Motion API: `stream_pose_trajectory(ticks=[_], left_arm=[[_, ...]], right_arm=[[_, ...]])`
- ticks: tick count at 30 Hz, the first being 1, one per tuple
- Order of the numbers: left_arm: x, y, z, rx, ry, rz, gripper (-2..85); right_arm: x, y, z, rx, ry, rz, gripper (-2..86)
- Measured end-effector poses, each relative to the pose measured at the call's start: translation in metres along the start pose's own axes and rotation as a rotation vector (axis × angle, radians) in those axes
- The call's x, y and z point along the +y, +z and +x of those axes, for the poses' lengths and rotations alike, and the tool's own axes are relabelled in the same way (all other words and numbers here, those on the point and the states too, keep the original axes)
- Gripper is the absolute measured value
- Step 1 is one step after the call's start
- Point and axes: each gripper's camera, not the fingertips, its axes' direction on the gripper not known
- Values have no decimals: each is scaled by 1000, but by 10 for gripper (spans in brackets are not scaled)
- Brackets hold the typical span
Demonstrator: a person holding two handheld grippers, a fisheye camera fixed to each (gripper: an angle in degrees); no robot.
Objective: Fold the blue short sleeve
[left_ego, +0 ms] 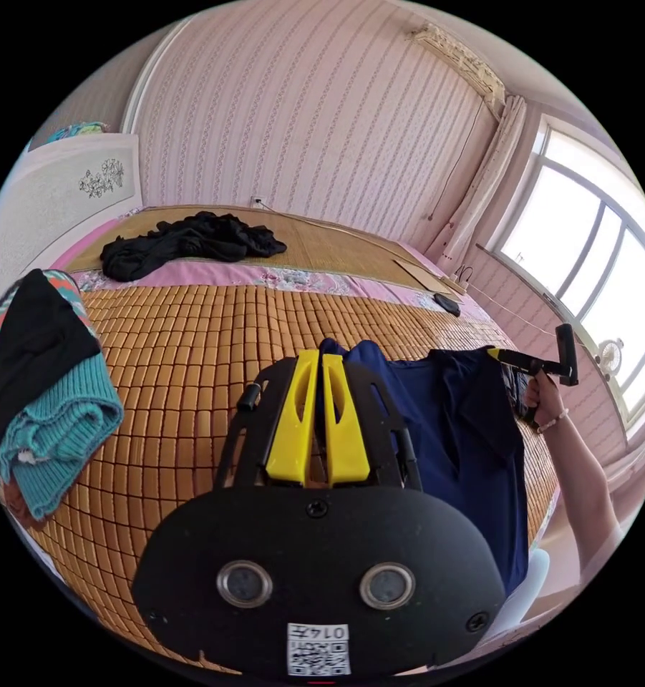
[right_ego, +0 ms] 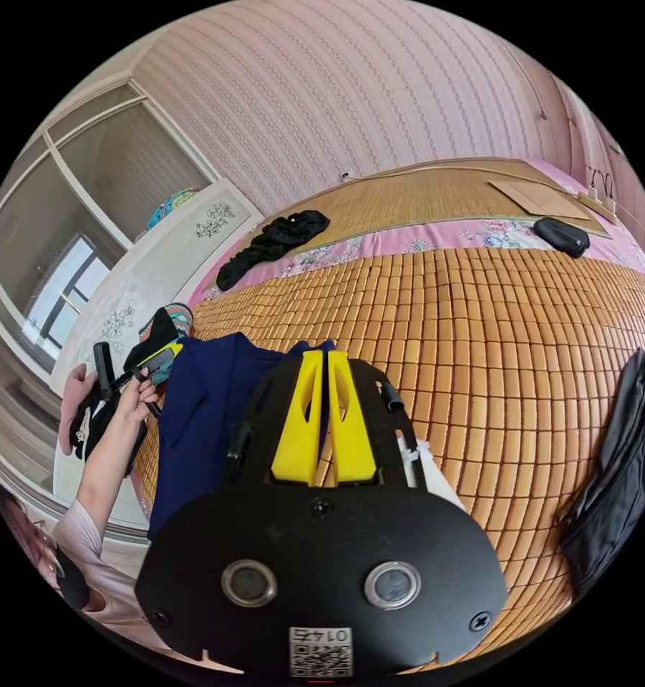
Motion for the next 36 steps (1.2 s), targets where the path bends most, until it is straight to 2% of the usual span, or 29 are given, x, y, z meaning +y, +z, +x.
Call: stream_pose_trajectory(ticks=[6, 12, 19, 23, 26, 30, 36], left_arm=[[-11, -39, 18, 0, 23, 47, -10], [23, -106, 20, 100, 75, 0, -10], [148, -222, 45, 91, 208, -59, -10], [235, -267, 57, 151, 164, -59, -10], [280, -273, 60, 131, 130, -131, -10], [303, -295, 54, 156, 37, -114, -10], [311, -337, 60, 165, 42, -56, -10]], right_arm=[[6, -29, -7, -5, 3, 80, 4], [53, -65, -17, -169, -75, 122, 5], [184, -128, -44, -272, -223, 72, 6], [265, -136, -51, -287, -217, 30, 6], [321, -125, -56, -201, -208, -50, 6], [367, -124, -51, -212, -141, -57, 6], [397, -139, -64, -219, -151, -3, 8]])
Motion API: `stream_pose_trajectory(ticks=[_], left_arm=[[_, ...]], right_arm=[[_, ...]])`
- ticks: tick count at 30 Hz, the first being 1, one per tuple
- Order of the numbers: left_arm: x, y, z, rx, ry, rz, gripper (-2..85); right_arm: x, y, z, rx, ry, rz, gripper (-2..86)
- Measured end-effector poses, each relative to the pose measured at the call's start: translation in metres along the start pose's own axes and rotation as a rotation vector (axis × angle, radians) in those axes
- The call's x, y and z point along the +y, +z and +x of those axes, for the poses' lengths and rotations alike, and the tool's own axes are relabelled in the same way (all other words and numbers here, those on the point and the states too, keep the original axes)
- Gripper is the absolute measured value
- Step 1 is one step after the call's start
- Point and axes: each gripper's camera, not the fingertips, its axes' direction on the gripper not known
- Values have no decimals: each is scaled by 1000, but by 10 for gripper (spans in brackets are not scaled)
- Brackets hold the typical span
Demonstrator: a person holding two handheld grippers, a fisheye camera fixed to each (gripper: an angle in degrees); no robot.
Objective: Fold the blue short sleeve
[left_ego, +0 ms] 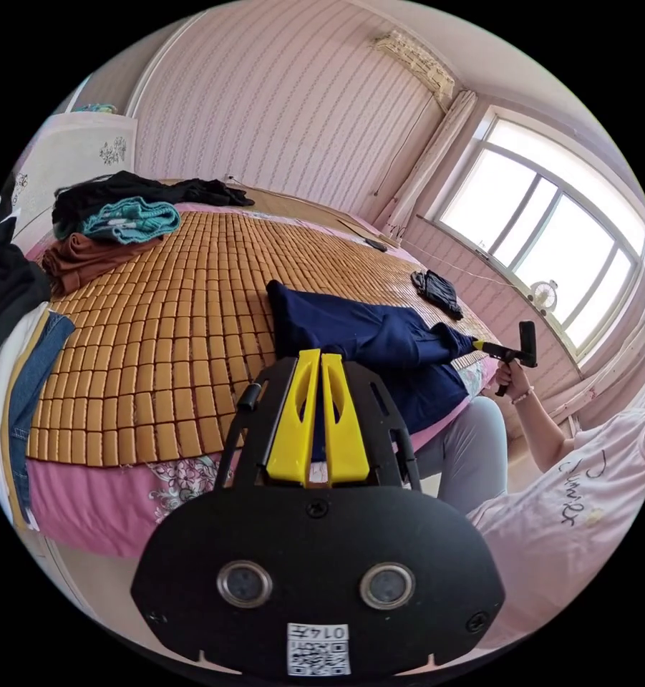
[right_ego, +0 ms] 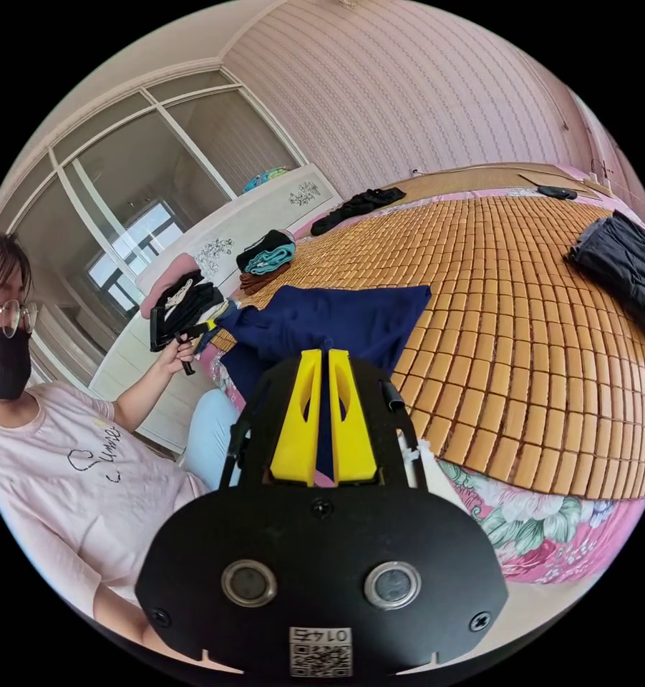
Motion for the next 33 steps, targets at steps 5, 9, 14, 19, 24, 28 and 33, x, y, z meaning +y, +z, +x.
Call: stream_pose_trajectory(ticks=[5, 9, 14, 19, 24, 28, 33], left_arm=[[34, 23, -5, -28, -63, -200, -7], [34, -5, 15, -58, -17, -152, 5], [-4, 12, 72, -27, 94, -74, 67], [-22, 85, 89, 15, 79, -233, 67], [-9, 67, 89, 82, 81, -217, 12], [18, 28, 100, 137, 117, -237, 23], [49, -6, 105, 90, 82, -257, 43]], right_arm=[[29, 36, 9, 88, 69, -203, 13], [32, 27, -7, 183, 35, -176, 17], [5, 45, -37, 140, -52, -85, 53], [-12, 128, -45, 129, -55, -254, 57], [5, 126, -53, 50, -117, -248, 4], [33, 111, -68, -75, -227, -298, 0], [60, 108, -67, -18, -173, -361, 0]])
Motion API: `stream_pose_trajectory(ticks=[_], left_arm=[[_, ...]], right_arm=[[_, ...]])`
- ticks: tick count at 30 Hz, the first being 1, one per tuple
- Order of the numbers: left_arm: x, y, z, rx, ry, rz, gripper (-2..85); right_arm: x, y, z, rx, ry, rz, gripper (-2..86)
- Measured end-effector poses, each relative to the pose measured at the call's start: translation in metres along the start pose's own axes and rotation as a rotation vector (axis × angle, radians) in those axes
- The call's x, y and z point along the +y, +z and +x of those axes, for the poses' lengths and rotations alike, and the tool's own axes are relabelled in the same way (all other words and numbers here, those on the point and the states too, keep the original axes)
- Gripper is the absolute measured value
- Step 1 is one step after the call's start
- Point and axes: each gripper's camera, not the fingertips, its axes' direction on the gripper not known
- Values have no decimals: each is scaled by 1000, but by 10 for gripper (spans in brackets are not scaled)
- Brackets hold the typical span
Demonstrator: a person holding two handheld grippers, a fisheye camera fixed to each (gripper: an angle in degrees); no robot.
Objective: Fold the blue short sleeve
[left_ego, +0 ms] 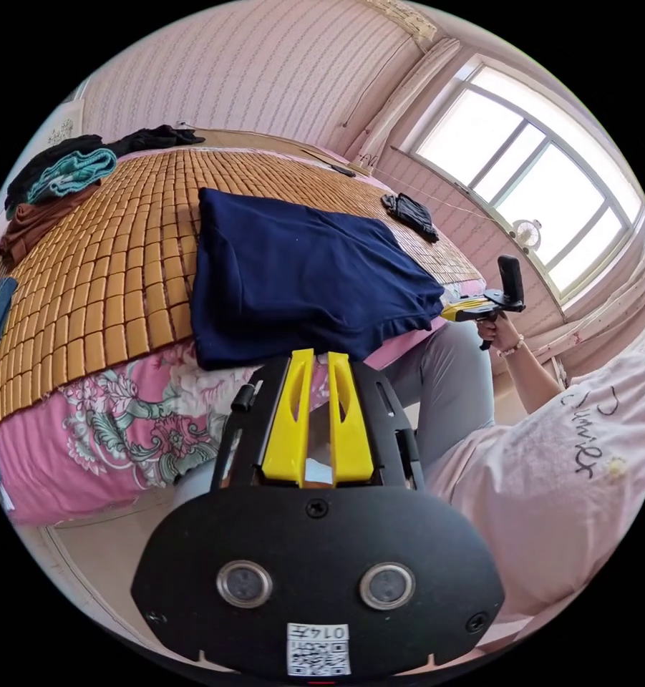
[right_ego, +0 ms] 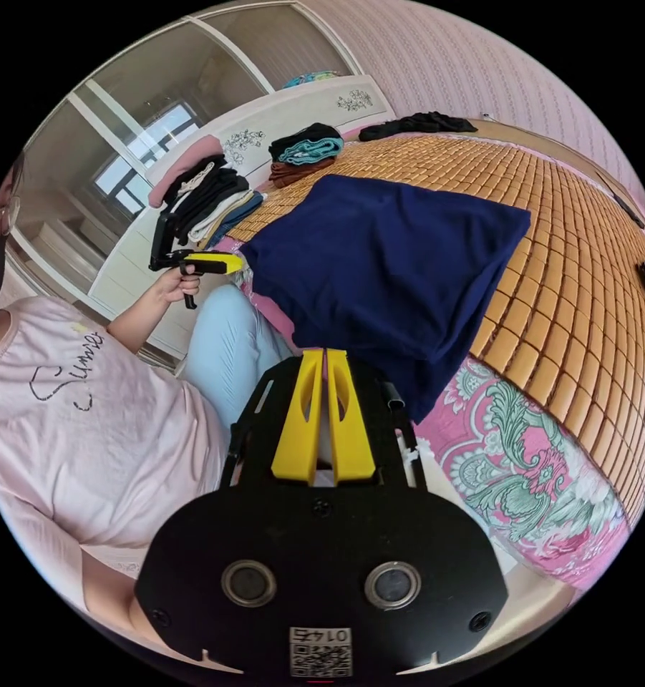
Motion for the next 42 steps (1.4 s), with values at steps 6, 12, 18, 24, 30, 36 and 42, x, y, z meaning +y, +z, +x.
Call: stream_pose_trajectory(ticks=[6, 12, 18, 24, 30, 36, 42], left_arm=[[-5, -28, 18, -102, 5, 81, 50], [-41, -21, 25, -141, -24, 89, 55], [-35, 0, 42, -317, 11, 5, 15], [-30, -12, 52, -301, -17, 37, -6], [-39, -14, 126, -261, 159, 133, -10], [-50, 72, 196, -184, 268, 88, -10], [-41, 83, 206, -200, 325, 102, -10]], right_arm=[[-3, -5, 0, 17, 57, 109, 0], [-39, -2, 3, 176, 135, 156, 1], [-38, 25, 6, 352, 233, 78, -7], [-38, 19, 14, 239, 310, 147, -7], [-97, 18, -13, 186, 93, 155, -3], [-220, 92, -31, 349, -94, -65, -4], [-271, 137, -20, 349, -161, -386, -5]])
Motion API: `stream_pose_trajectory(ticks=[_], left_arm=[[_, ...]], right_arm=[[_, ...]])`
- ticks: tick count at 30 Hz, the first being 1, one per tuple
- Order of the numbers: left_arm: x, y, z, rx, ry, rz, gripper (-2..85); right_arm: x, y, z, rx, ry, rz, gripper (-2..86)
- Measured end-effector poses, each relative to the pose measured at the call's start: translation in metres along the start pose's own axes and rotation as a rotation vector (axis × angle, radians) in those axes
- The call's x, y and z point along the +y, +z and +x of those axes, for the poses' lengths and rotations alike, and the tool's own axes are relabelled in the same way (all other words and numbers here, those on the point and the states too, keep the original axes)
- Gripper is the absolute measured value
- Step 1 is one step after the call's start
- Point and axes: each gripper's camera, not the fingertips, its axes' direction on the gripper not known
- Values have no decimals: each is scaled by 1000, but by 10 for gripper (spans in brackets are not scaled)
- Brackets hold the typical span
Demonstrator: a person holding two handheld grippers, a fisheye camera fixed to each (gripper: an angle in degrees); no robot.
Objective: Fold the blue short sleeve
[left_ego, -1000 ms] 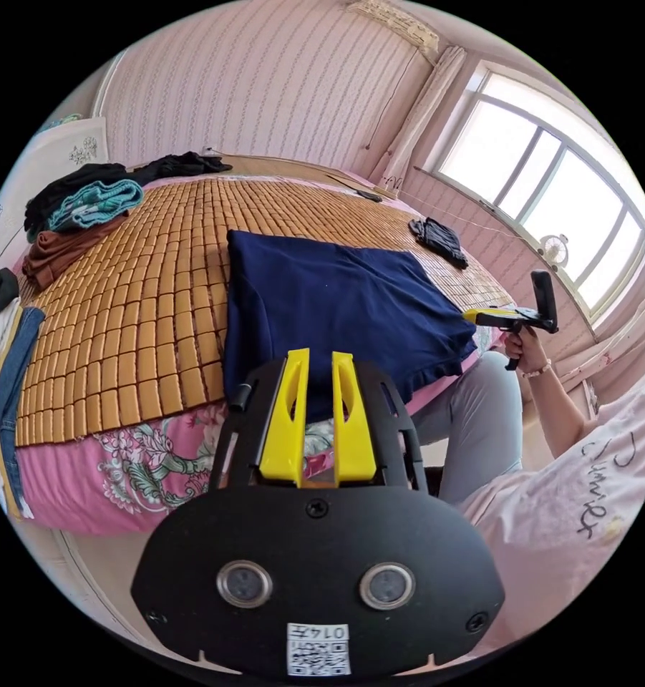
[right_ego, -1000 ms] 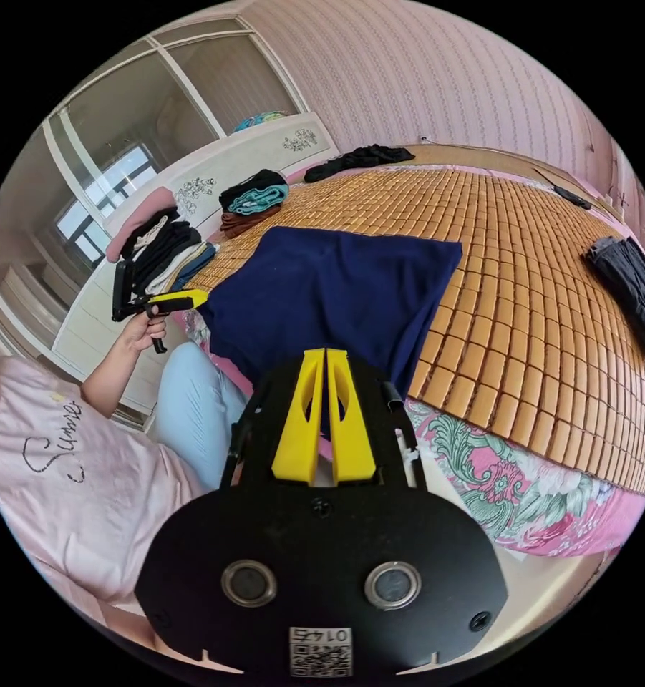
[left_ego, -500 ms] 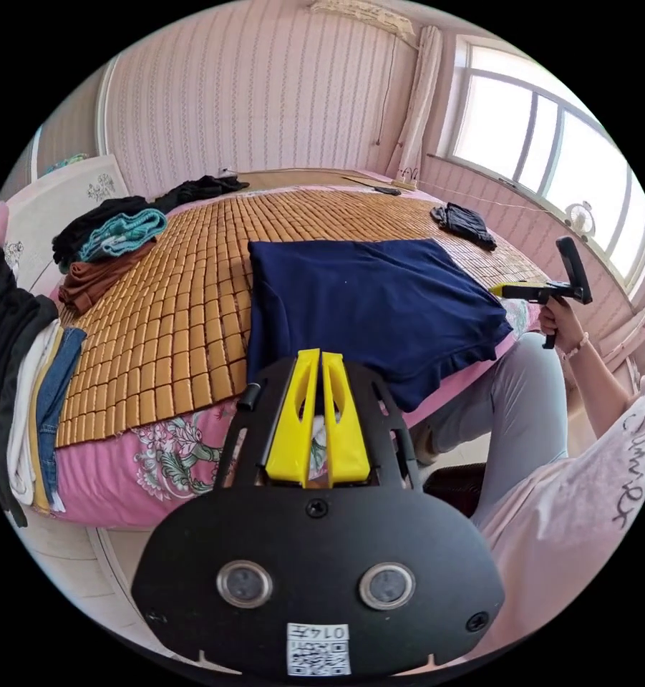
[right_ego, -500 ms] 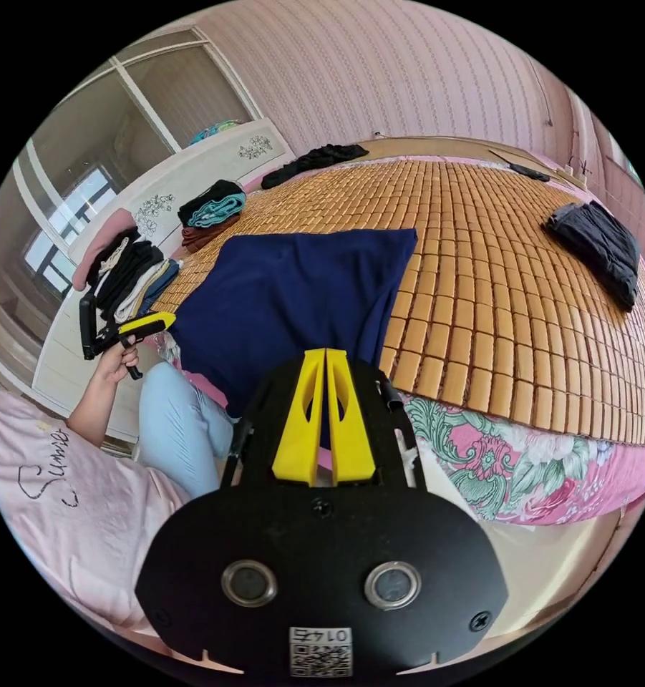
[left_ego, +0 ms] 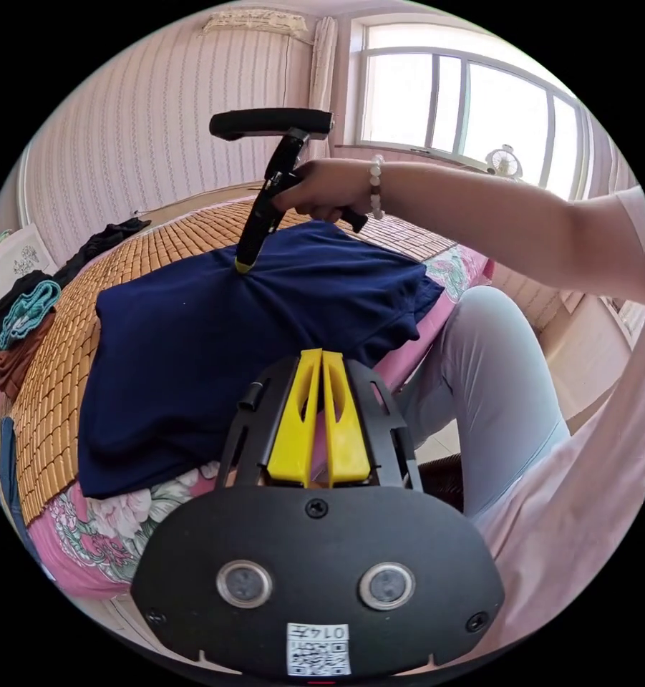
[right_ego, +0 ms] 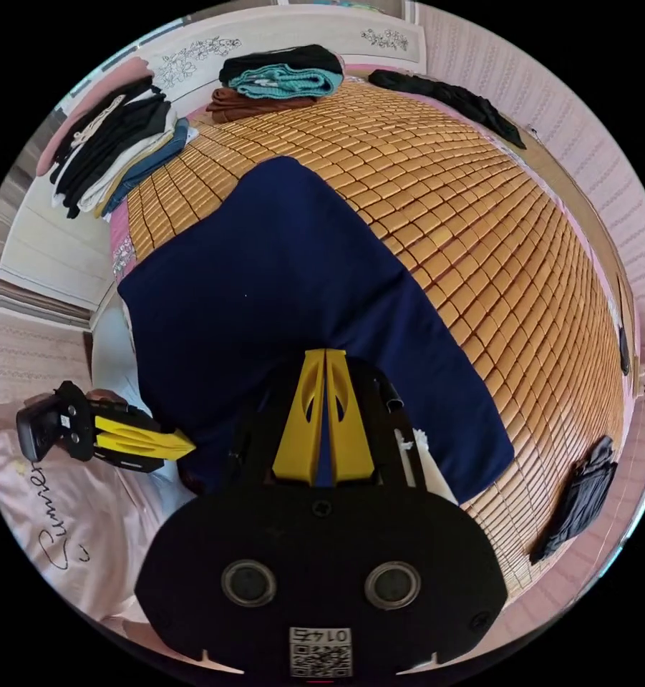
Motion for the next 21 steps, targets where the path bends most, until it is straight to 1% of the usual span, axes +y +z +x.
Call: stream_pose_trajectory(ticks=[2, 4, 6, 7, 8, 11, 14, 15, 16, 17, 19, 21], left_arm=[[-4, -3, 3, 12, 4, -3, -10], [-4, -5, 9, 7, 20, 6, -10], [-3, -1, 15, 0, 32, 2, -10], [0, 2, 18, -10, 41, 5, -10], [1, 3, 18, -14, 37, 20, -10], [-2, 5, 16, 14, 46, 0, -10], [-2, -5, 8, 60, 22, 13, -10], [-2, -8, 5, 75, 14, 21, -10], [-1, -14, -2, 93, -6, 37, -10], [-2, -19, -10, 97, -22, 55, -10], [-6, -25, -24, 84, -48, 87, -10], [-18, -24, -38, 67, -59, 108, -10]], right_arm=[[-9, -7, 2, 27, -19, -5, -6], [-24, -14, 13, 121, 23, 25, -5], [-35, -5, 27, 178, 75, -3, -5], [-38, 9, 37, 168, 96, -54, -4], [-37, 6, 40, 172, 104, -5, -4], [-24, -1, 52, 97, 136, 27, -4], [35, -36, 62, 17, 224, 257, -2], [75, -52, 62, -19, 264, 365, 1], [119, -64, 62, -41, 320, 430, 6], [142, -68, 62, -42, 361, 442, 10], [232, -66, 62, -21, 596, 460, 30], [285, -57, 62, -57, 702, 488, 61]])
